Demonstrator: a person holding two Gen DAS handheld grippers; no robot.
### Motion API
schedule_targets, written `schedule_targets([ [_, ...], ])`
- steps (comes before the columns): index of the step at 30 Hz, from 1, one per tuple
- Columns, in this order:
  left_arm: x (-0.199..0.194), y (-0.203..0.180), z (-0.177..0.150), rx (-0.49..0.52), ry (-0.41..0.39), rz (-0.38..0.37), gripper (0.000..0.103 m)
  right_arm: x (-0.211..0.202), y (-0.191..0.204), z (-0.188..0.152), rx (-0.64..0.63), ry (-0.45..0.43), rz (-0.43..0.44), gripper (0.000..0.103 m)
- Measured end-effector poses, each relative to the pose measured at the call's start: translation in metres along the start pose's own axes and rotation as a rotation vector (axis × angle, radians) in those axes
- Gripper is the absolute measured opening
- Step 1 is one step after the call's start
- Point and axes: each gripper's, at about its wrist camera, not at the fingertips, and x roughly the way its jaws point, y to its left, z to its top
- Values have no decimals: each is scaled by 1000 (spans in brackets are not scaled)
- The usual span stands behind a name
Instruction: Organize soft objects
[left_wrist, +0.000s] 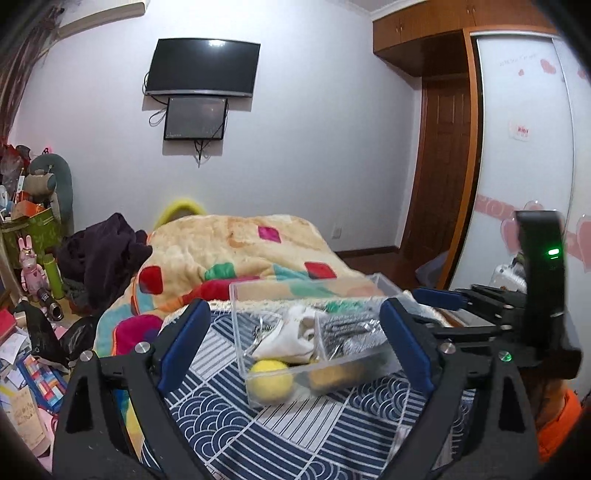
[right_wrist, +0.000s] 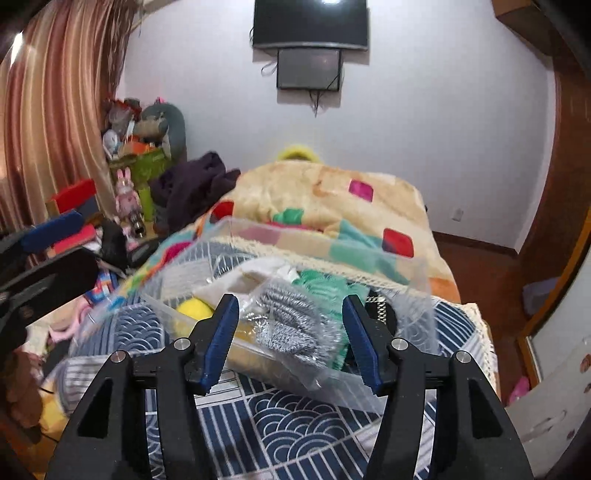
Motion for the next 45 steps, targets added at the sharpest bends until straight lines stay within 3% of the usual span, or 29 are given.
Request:
schedule_targets([
  [8, -29, -9, 21, 13, -88, -5, 100, -81, -10, 15, 65, -205, 10, 81],
  [11, -39, -12, 28, 10, -114, -11, 102, -104, -10, 19, 67, -267, 9, 83],
  [21, -66, -25, 43, 40, -174, -19, 103, -130, -6, 22, 80, -368, -1, 101],
  [45, -68, -29, 40, 51, -177, -9, 103, -130, -4, 12, 92, -381, -2, 103],
])
